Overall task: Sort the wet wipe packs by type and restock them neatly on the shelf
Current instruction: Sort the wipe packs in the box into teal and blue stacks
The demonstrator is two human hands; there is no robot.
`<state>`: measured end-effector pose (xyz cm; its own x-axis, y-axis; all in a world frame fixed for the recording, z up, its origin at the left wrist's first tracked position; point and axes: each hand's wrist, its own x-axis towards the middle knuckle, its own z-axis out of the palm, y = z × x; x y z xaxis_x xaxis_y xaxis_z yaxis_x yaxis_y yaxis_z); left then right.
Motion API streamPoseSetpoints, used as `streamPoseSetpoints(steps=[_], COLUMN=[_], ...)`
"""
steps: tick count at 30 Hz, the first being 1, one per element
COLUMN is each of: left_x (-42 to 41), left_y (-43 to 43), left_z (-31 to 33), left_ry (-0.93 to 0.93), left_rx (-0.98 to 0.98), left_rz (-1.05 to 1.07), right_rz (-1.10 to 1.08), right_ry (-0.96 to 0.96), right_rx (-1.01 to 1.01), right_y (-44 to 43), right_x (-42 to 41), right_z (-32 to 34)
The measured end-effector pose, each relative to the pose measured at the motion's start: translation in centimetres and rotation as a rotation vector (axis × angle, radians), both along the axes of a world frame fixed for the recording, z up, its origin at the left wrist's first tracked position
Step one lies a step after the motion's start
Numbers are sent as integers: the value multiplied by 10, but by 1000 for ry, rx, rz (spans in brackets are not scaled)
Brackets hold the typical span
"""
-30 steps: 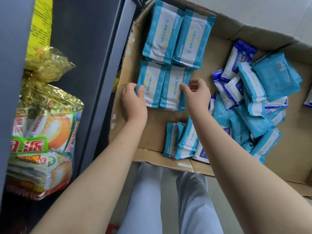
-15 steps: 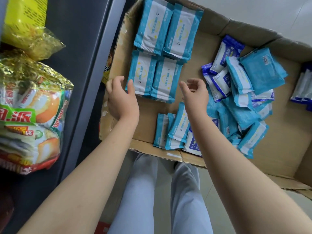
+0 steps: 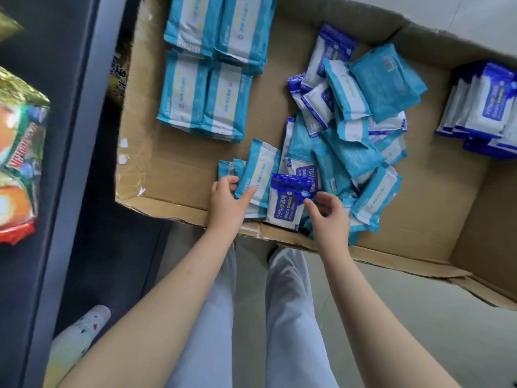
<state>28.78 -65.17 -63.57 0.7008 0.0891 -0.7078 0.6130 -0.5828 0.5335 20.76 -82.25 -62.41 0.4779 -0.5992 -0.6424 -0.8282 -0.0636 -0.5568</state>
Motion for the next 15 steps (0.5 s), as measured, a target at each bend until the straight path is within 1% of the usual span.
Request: streamPoseSetpoints(steps=[2, 6, 8, 9, 10, 12, 14, 15], left_x=[4, 11, 12, 12, 11, 6, -1, -4], left_y=[-4, -7, -10, -12, -14, -18, -18, -17], left_z=[-2, -5, -2, 1, 3, 8, 12, 14], left_ry=[-24, -50, -30, -25, -22, -34, -65, -83], left_rx=[62, 142, 161, 157, 151, 148, 156, 164], left_rz=[-17, -50, -38, -30, -26, -10, 32, 51], right_rz=[-22, -143, -227, -266, -293, -326, -343, -337], right_ry=[-30, -103, -66, -10, 71, 198, 199, 186], right_rx=[-54, -269, -355, -372, -356, -236, -73, -30], right_y=[-6, -27, -45, -55, -67, -85, -96, -99], right_x=[-3, -2, -5, -8, -12, -19, -26, -28], right_z=[1, 5, 1, -3, -9, -16, -19, -20])
